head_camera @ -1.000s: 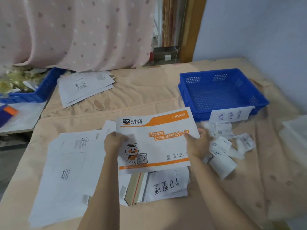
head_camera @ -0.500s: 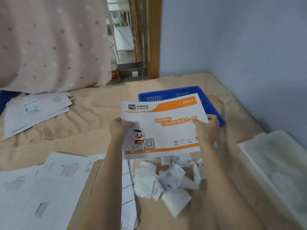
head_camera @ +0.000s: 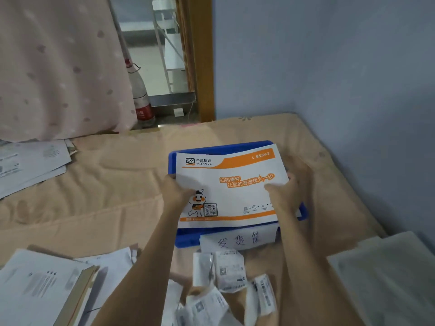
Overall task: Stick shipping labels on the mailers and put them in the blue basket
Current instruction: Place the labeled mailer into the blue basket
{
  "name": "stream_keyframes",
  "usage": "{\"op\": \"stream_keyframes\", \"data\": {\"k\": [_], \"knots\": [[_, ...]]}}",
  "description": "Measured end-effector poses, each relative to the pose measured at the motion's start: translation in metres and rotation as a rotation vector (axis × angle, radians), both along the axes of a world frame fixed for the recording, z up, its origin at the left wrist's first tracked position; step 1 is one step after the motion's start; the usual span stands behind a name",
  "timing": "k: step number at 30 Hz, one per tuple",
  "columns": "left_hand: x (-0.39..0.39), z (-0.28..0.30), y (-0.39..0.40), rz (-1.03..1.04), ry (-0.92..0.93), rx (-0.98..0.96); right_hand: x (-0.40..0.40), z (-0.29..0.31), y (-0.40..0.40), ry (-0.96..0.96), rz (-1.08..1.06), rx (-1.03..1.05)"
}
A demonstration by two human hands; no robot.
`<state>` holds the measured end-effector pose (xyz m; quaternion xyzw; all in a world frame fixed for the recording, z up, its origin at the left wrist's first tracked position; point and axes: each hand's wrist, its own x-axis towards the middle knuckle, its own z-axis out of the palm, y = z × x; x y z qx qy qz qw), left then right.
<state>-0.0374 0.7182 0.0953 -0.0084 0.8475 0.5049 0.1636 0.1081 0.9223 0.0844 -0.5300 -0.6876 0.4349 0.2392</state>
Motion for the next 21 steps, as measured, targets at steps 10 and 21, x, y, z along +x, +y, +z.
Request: {"op": "stream_keyframes", "data": {"k": [10, 21], "knots": [[-0.022, -0.047, 0.031, -0.007, 0.103, -0.236, -0.039, -0.050, 0.024, -0.218, 0.077, 0.116], [-0.019, -0.087, 0.037, -0.113, 0.144, -0.483, -0.043, -0.079, 0.020, -0.539, 0.136, 0.155]]}}
